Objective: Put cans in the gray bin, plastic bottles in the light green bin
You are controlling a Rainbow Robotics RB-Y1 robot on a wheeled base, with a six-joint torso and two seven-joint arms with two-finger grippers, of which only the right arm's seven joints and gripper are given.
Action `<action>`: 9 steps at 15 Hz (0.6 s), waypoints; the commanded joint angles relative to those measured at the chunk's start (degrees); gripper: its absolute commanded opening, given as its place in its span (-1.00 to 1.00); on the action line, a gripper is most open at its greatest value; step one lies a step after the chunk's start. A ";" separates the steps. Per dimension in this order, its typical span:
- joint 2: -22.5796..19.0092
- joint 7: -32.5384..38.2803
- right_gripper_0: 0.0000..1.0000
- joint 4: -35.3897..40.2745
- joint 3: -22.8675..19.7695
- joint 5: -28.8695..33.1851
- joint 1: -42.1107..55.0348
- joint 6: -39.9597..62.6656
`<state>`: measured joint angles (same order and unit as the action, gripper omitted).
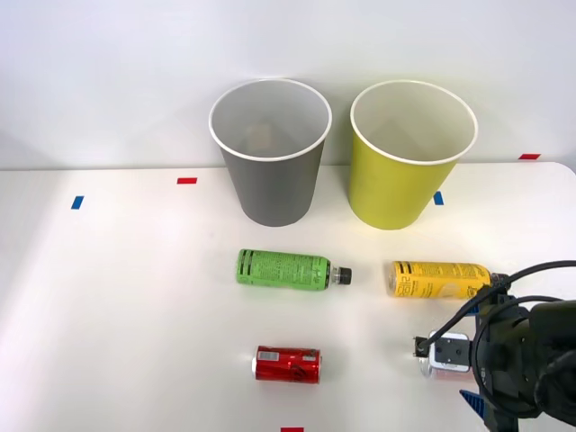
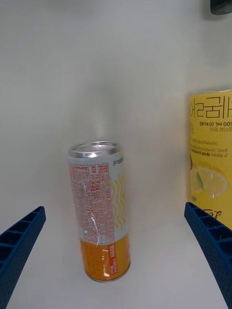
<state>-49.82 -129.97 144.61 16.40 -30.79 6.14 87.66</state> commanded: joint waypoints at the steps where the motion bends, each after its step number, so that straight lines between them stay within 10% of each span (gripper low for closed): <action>1: 0.25 -1.07 1.00 -1.00 3.02 1.79 -2.36 2.43; 9: 5.62 -1.07 1.00 -5.66 4.43 4.25 -4.38 5.06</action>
<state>-44.76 -131.02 139.69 20.83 -27.11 2.00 92.74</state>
